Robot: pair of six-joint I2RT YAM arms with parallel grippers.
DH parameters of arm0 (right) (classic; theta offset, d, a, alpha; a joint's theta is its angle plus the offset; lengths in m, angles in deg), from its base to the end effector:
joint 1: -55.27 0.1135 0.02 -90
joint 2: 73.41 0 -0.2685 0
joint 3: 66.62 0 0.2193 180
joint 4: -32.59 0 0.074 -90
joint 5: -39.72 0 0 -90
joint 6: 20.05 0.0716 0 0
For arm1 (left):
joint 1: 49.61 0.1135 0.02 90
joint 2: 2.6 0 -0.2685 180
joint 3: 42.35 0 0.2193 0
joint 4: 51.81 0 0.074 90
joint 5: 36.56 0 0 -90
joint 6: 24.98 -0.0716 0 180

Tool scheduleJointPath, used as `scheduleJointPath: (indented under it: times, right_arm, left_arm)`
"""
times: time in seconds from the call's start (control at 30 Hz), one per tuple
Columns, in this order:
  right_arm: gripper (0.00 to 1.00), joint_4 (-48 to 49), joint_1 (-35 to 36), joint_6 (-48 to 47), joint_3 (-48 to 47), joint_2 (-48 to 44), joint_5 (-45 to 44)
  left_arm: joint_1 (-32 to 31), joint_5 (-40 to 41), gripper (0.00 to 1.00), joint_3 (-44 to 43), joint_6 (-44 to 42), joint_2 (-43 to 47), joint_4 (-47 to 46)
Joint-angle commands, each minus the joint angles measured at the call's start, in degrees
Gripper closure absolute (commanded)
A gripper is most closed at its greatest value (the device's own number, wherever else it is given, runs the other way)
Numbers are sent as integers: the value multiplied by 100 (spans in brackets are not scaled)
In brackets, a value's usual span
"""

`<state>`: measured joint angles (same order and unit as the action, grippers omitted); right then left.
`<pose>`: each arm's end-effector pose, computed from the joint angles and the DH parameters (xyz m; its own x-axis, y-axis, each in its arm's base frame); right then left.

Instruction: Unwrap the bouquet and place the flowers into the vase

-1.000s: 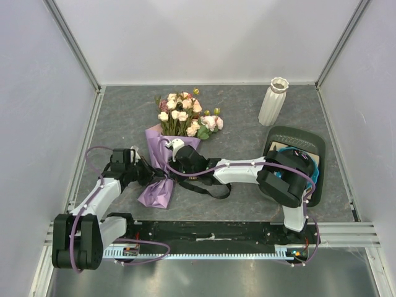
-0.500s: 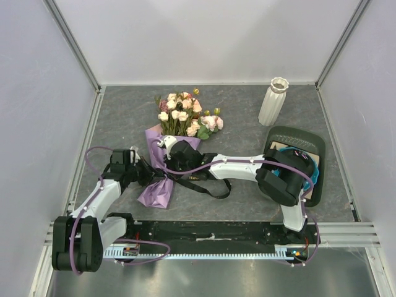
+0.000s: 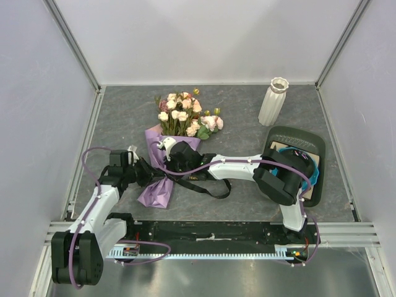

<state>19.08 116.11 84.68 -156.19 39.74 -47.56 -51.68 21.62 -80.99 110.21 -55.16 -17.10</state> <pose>0.2127 0.3882 0.1849 -0.5107 -0.3940 -0.7642 -0.7867 0.5726 0.2305 0.1573 -0.0435 0.1727 -0.7974 -0.5744 -0.1851 -0.2650 0.6088 -0.7477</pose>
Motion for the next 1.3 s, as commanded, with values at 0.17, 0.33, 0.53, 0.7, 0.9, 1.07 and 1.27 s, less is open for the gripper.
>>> scheduleJointPath:
  times: [0.17, 0.33, 0.53, 0.7, 0.9, 1.07, 1.27]
  right_arm:
    - [87, 123, -2, -197, 65, -73, 396]
    - [81, 53, -11, -417, 57, 23, 379]
    - [79, -131, 33, -628, -127, 234, -105]
    - [71, -228, 226, -847, -330, 463, -588]
    - [77, -228, 385, -936, -400, 639, -1246]
    - [100, -211, 394, -918, -479, 586, -1397]
    - [100, 87, 394, -647, -375, 253, -1449]
  left_arm:
    - [-22, 649, 98, 185, 306, -378, 217]
    - [-22, 773, 98, 158, 315, -457, 253]
    - [-22, 782, 98, 202, 315, -414, 253]
    - [-22, 870, 98, 193, 341, -369, 314]
    - [-22, 993, 98, 185, 341, -361, 384]
    - [-22, 1290, 98, 167, 403, -361, 481]
    - [-22, 1686, 98, 149, 491, -422, 657]
